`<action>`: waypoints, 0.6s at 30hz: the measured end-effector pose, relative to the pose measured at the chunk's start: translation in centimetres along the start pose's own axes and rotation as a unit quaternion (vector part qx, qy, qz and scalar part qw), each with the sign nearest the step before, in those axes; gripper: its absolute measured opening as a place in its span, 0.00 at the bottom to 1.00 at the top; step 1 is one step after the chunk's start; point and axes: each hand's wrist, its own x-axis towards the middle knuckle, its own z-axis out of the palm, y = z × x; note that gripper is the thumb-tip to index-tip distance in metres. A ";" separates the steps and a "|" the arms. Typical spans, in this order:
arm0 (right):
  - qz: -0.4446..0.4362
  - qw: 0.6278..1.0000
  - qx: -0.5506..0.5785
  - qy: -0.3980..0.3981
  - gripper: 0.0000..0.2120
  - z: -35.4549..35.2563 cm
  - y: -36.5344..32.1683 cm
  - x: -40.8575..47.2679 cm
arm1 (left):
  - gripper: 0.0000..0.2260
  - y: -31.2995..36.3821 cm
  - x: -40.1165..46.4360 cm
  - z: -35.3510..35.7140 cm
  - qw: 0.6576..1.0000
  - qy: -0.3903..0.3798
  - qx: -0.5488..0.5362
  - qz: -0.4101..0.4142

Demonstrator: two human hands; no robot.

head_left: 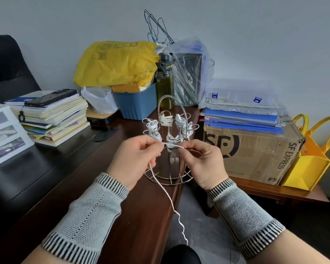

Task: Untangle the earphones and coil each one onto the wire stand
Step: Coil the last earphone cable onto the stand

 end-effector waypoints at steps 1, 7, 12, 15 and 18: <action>0.008 1.000 0.023 -0.002 0.09 0.0 -0.3 0.0 | 0.07 0.5 0.2 0.3 0.999 0.017 0.011 0.027; 0.072 0.995 0.066 0.032 0.08 0.1 -1.2 0.5 | 0.08 3.1 2.3 1.7 0.952 0.141 0.242 0.121; 0.145 0.986 0.040 0.076 0.15 0.6 -2.0 1.4 | 0.15 4.3 3.1 2.1 0.870 0.138 0.454 0.137; 0.159 0.982 -0.033 0.095 0.18 1.0 -1.9 2.0 | 0.14 4.6 3.0 2.2 0.836 0.129 0.516 0.135; 0.177 0.977 -0.045 0.112 0.17 1.1 -1.8 2.2 | 0.09 4.3 2.7 2.2 0.820 0.124 0.535 0.162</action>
